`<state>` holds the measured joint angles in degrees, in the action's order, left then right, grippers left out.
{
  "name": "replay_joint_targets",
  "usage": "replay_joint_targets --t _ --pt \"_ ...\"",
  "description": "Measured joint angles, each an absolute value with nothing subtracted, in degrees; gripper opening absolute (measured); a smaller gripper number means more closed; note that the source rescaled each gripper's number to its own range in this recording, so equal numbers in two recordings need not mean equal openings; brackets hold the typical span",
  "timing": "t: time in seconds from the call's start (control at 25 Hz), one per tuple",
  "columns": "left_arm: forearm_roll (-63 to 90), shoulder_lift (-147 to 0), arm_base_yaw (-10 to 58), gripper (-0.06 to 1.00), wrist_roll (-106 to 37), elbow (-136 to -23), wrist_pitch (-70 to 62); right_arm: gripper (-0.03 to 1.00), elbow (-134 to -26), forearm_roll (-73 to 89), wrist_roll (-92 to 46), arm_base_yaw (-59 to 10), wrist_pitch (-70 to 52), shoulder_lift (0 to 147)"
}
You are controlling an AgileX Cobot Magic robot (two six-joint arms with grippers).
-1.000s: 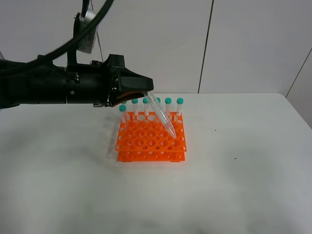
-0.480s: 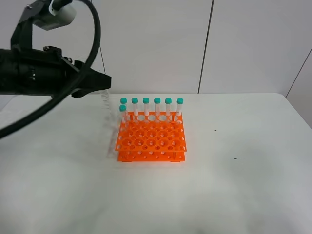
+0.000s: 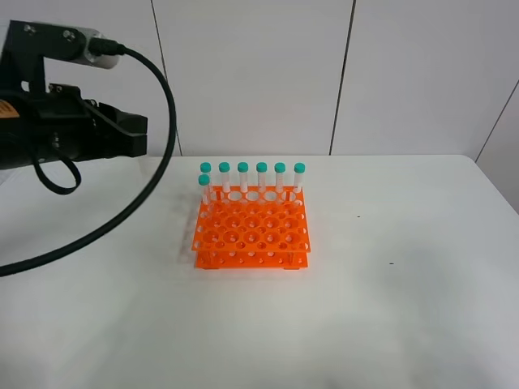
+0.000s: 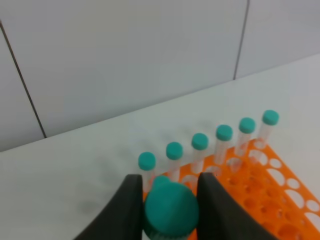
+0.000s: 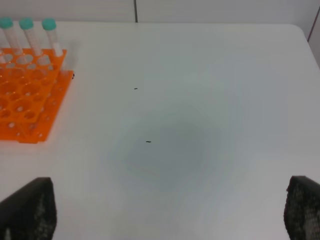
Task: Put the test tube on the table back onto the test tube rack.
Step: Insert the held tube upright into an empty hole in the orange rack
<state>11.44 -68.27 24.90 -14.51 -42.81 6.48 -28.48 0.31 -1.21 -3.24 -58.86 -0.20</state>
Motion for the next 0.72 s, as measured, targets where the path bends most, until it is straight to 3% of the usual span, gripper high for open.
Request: replay_joint_targets --t 0.32,0.72 --pt "8.44 -81.92 33.84 0.01 -14.91 -45.73 17.52 1.0 -28.48 0.48 -1.21 -3.24 -58.86 -0.2" --pt "8.45 -98.52 34.34 0.01 -15.07 -57.85 17.8 1.0 -28.48 0.54 -1.17 -3.24 -58.86 -0.2"
